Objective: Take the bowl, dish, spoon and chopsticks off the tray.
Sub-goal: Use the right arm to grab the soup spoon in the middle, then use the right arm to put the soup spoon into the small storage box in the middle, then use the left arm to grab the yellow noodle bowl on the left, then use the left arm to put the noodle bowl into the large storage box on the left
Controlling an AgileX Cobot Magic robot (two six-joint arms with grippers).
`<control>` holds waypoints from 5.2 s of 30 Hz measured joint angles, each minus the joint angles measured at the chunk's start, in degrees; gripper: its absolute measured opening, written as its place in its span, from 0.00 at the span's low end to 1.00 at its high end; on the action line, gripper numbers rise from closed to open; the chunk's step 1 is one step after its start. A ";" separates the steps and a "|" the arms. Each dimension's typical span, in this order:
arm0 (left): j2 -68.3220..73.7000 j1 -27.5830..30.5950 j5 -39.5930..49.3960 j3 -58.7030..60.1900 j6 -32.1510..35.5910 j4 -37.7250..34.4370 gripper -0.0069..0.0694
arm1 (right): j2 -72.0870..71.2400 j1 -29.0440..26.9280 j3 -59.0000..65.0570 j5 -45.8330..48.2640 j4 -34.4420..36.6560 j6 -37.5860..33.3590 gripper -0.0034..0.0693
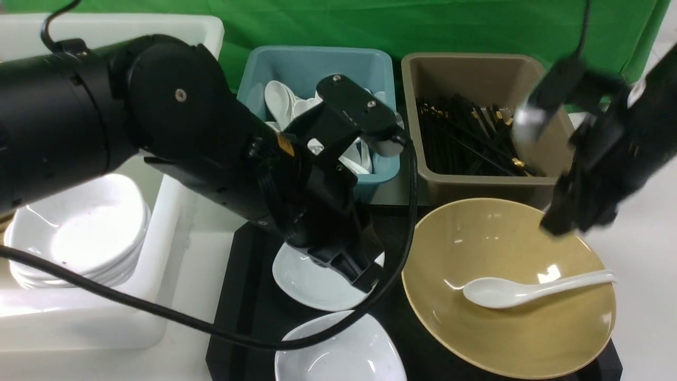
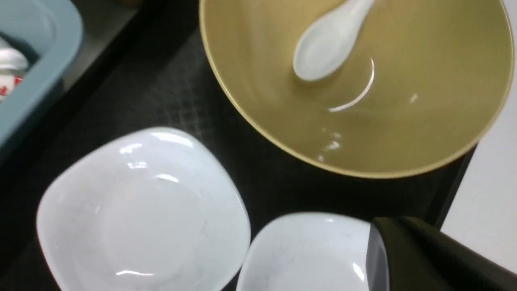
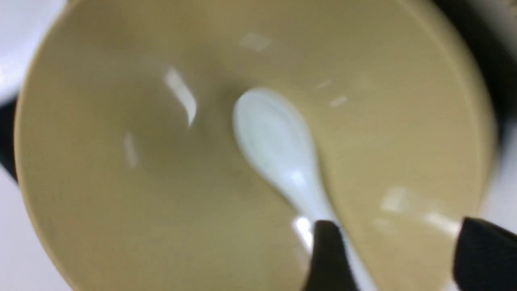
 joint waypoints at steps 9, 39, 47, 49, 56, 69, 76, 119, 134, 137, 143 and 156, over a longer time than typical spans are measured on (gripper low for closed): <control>0.00 0.00 0.59 -0.05 0.04 -0.04 0.09 | 4.91 3.87 6.86 -8.39 -9.11 -2.53 0.80; -4.50 20.33 -11.87 -4.49 -26.23 11.03 0.09 | 15.88 6.94 -30.90 -14.90 14.38 -3.04 0.24; -4.50 24.31 -7.92 -4.49 -26.14 9.93 0.09 | 36.71 10.16 -54.38 -18.00 17.34 7.81 0.27; -4.50 24.31 -5.98 -4.49 -25.41 8.09 0.09 | 40.67 10.59 -58.76 -18.40 17.38 11.37 0.38; -4.50 24.31 -1.90 -4.49 -18.79 0.03 0.09 | 41.60 10.57 -63.11 -11.56 15.76 17.95 0.81; 5.29 4.82 -1.20 -4.66 -21.98 -4.33 0.13 | 14.94 0.81 -47.38 6.94 -3.87 29.35 0.06; 15.50 0.42 -7.37 -7.78 -24.56 -1.56 0.57 | -12.64 -4.23 -11.64 5.08 -4.01 26.65 0.06; 0.11 63.15 21.19 -28.74 -24.53 -10.38 0.11 | 1.70 25.28 -40.73 -2.52 22.84 2.86 0.05; 5.05 84.60 11.12 -19.27 -25.16 -8.05 0.14 | 24.80 33.71 -66.82 -0.66 21.83 4.04 0.05; 6.99 84.37 11.34 -19.09 -23.70 -8.98 0.26 | 24.72 34.21 -66.96 -0.44 21.83 3.99 0.05; 6.29 84.37 11.35 -19.57 -23.12 -10.14 0.63 | 24.72 32.09 -67.03 2.17 17.60 7.81 0.05; -5.58 77.87 21.22 -28.30 -21.01 -6.59 0.33 | 17.06 12.38 -55.65 7.43 6.41 28.05 0.05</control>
